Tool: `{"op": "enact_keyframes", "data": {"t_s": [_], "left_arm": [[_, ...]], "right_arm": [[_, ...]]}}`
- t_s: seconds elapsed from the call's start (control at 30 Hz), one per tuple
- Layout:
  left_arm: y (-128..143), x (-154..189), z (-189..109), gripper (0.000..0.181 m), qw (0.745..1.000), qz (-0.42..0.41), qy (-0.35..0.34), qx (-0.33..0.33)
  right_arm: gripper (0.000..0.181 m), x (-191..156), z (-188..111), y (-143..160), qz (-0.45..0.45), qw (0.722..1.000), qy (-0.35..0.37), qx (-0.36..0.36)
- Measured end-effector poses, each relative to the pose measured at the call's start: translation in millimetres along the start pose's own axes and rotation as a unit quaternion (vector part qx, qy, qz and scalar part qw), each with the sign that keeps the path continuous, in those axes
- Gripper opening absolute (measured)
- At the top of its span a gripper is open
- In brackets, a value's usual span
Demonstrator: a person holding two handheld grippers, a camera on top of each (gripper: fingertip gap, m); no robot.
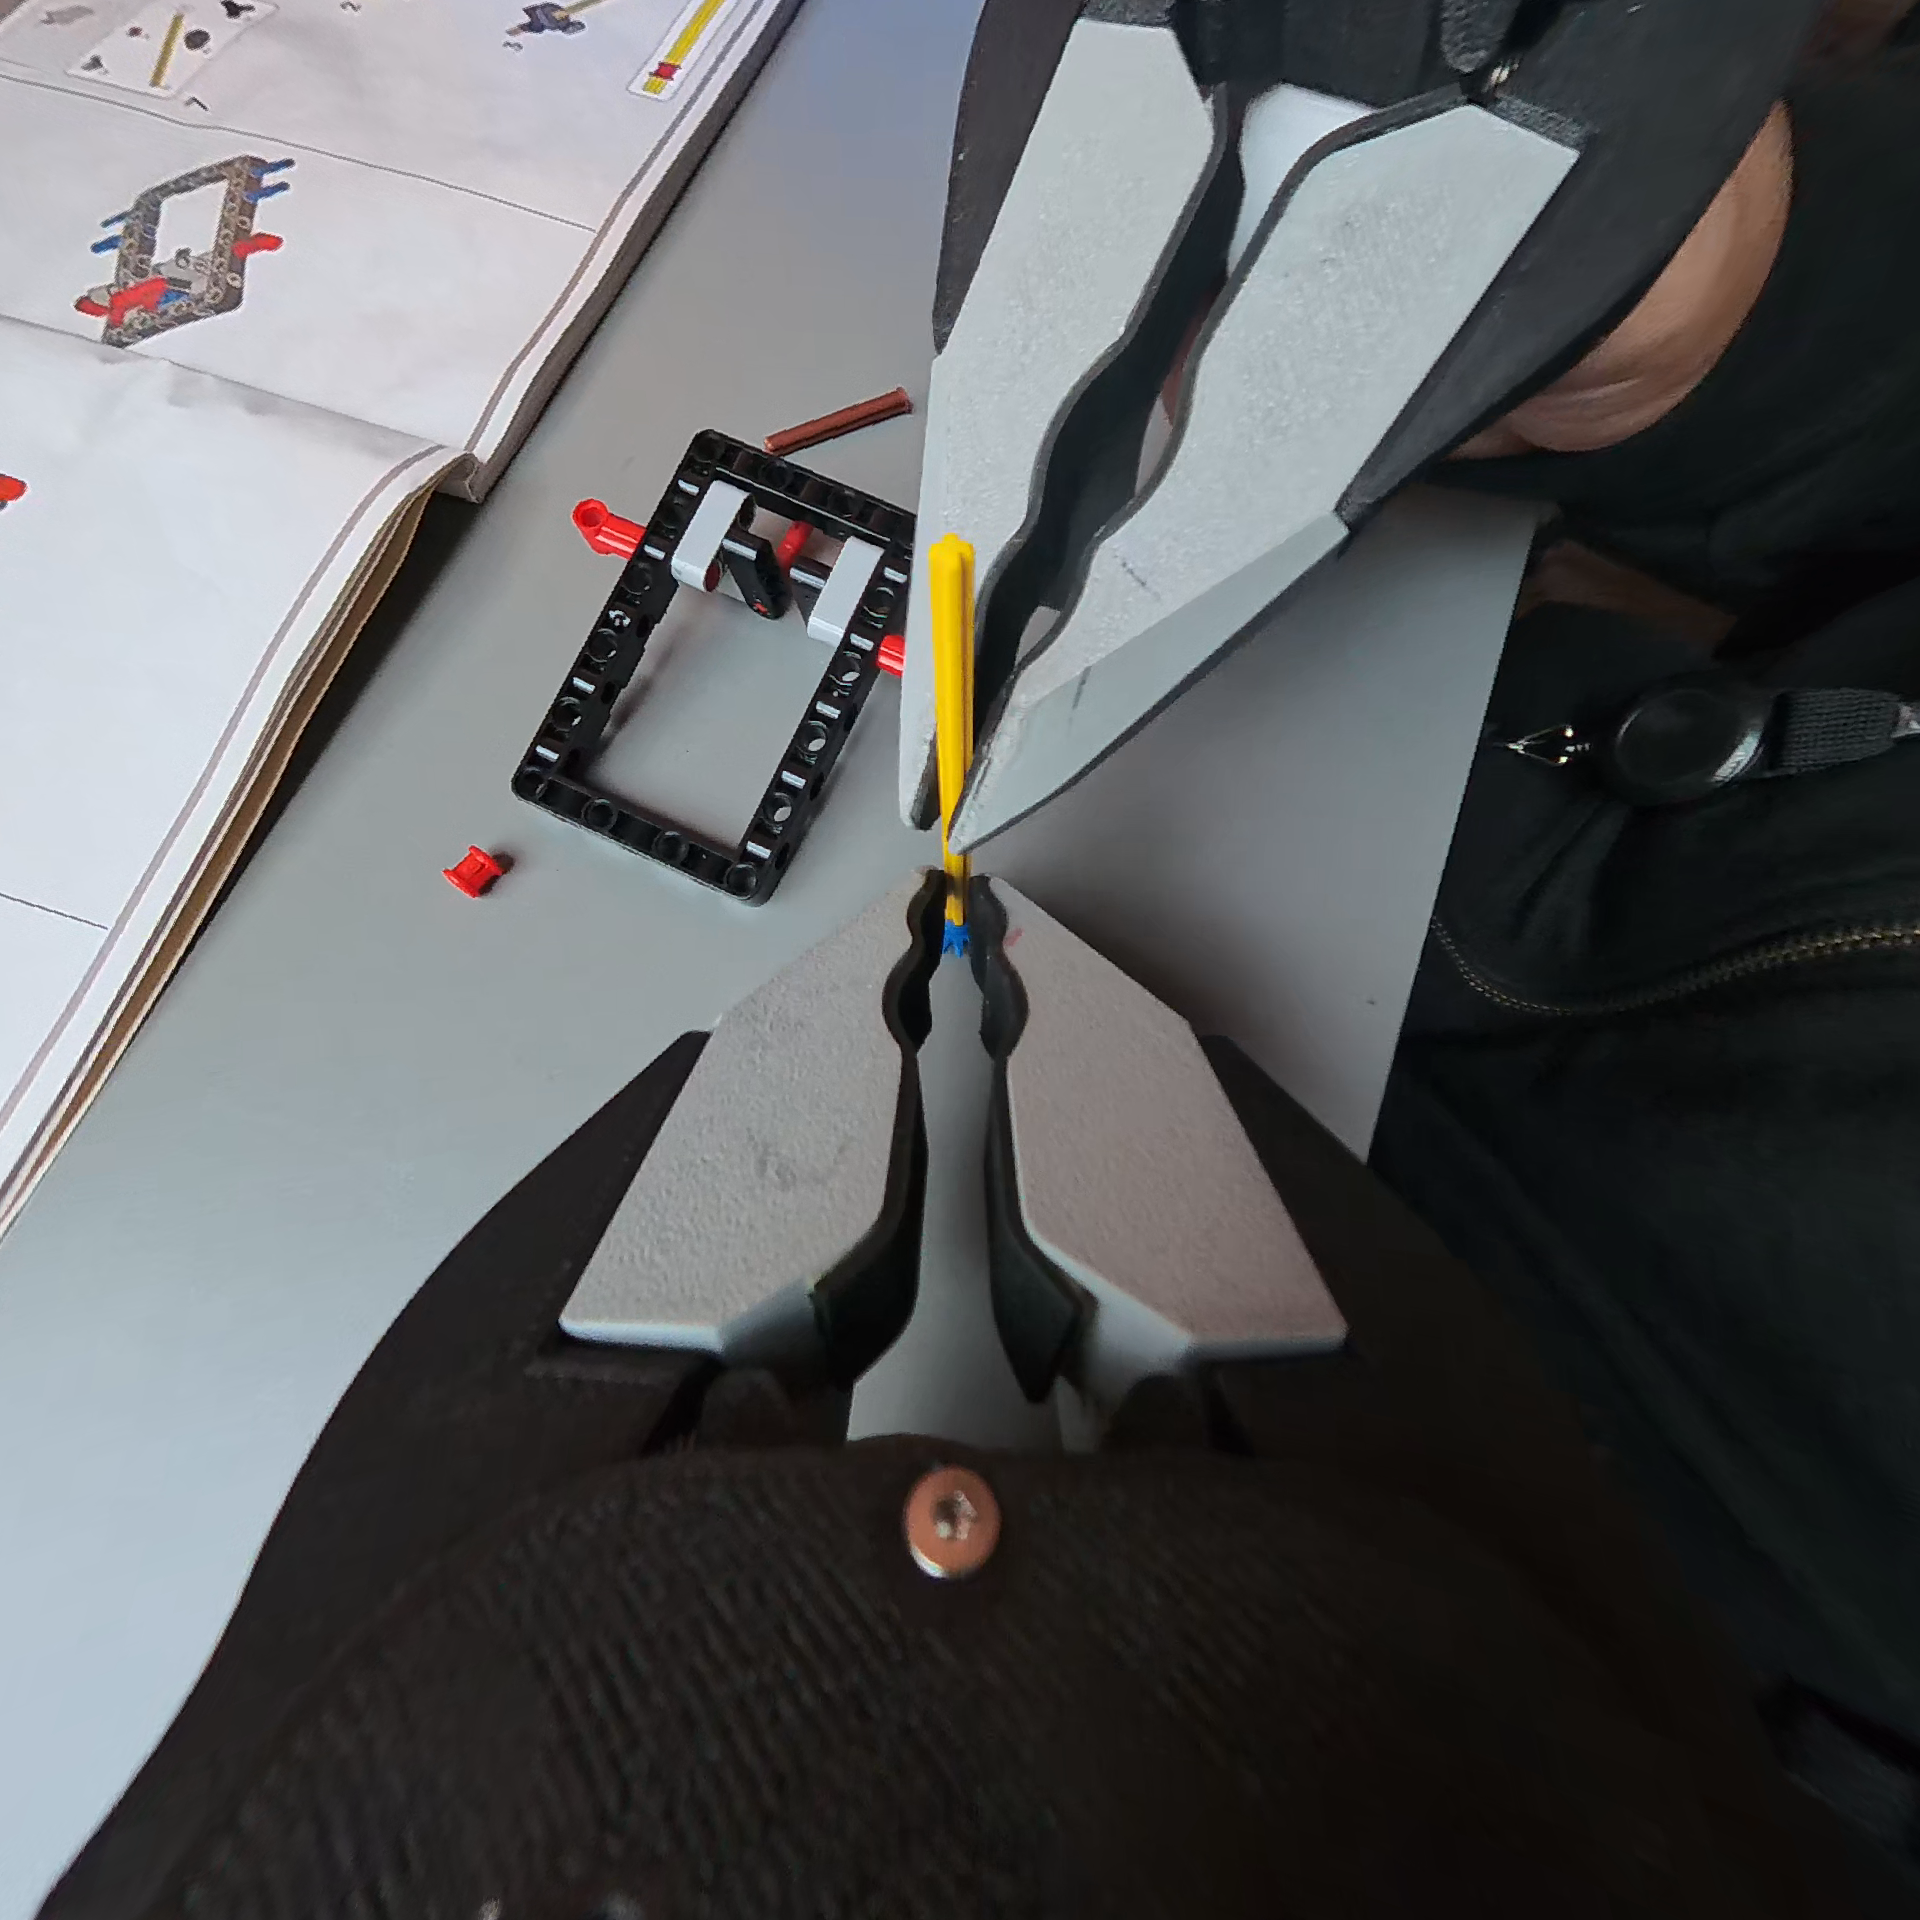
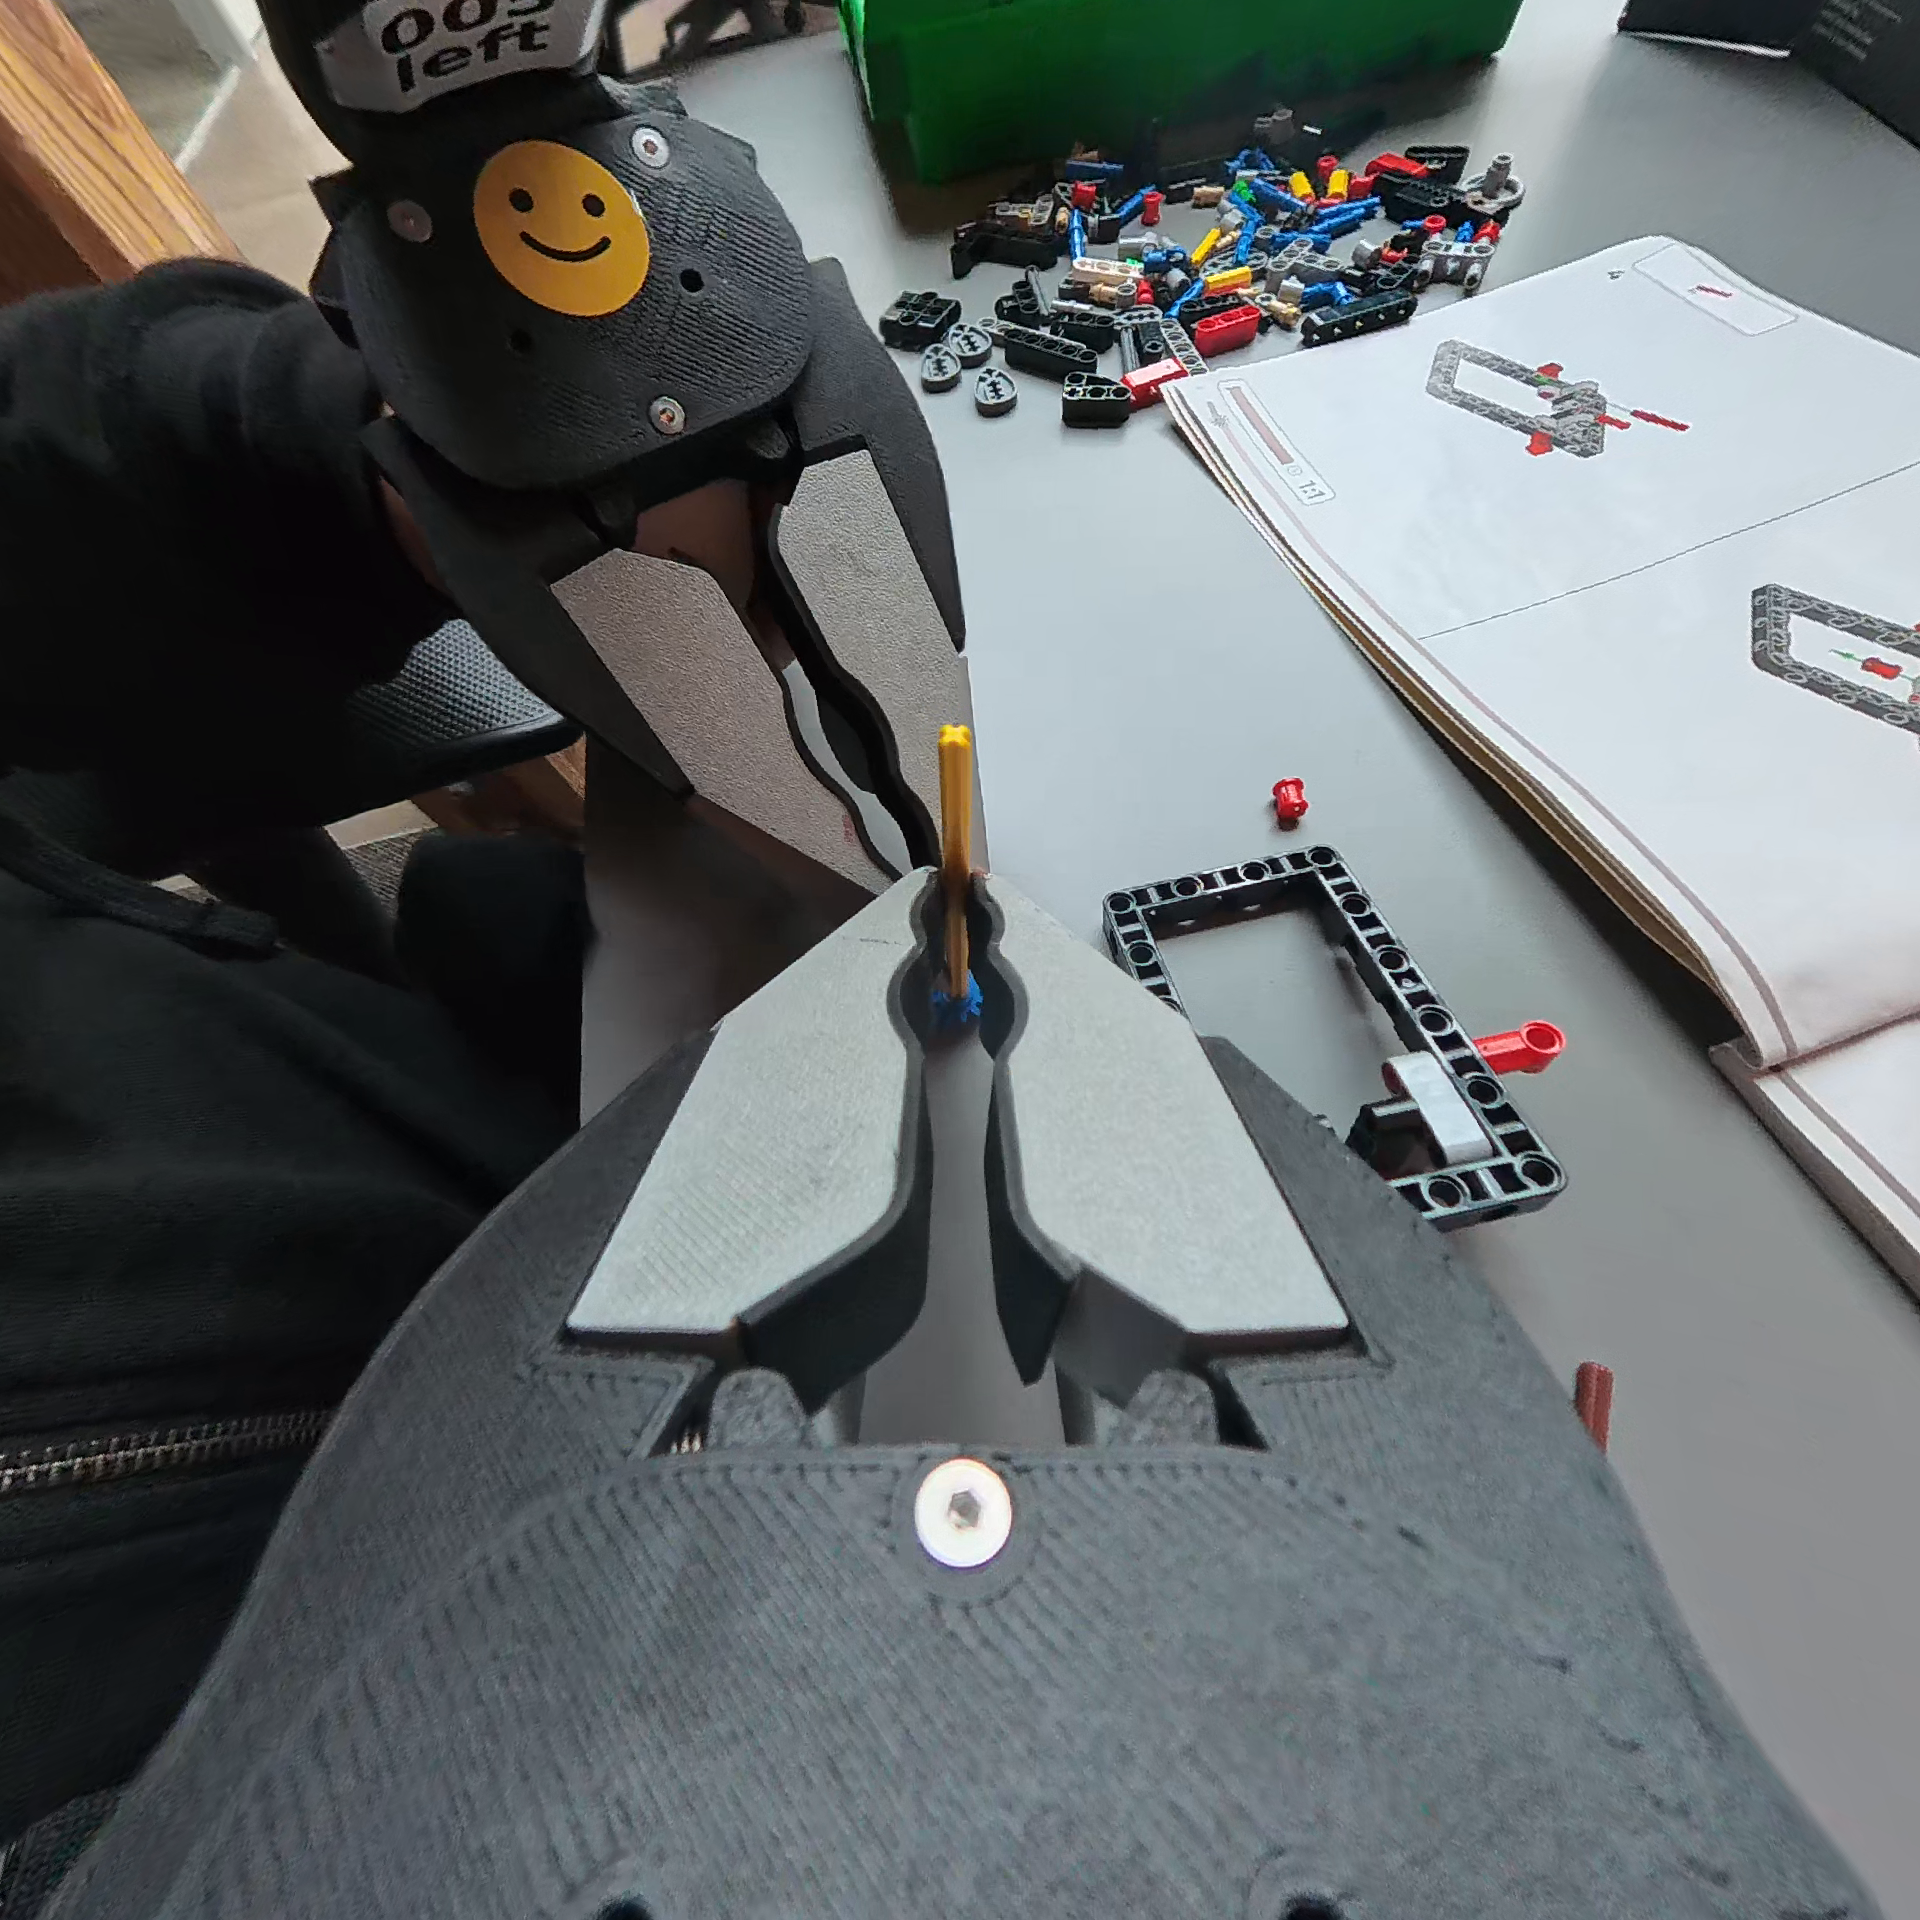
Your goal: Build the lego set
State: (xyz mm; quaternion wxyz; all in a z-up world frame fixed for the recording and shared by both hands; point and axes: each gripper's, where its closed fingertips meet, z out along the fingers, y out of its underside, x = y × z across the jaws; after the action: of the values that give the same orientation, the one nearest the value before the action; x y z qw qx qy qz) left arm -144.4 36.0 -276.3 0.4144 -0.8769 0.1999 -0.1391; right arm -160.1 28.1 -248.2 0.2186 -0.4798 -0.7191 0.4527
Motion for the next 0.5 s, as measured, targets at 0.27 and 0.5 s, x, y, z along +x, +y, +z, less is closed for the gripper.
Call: {"op": "enact_keyframes", "data": {"t_s": [0.27,0.5], "left_arm": [[1.1,0.0,0.0,0.002,1.000,-0.009,0.001,-0.001],[3.8,-2.3,3.6,0.002,1.000,-0.008,-0.012,-0.015]], "right_arm": [[0.001,-0.8,3.1,-0.3,-0.022,1.000,0.006,-0.007],[0.001,2.3,4.2,3.8,-0.019,1.000,0.011,-0.010]]}}
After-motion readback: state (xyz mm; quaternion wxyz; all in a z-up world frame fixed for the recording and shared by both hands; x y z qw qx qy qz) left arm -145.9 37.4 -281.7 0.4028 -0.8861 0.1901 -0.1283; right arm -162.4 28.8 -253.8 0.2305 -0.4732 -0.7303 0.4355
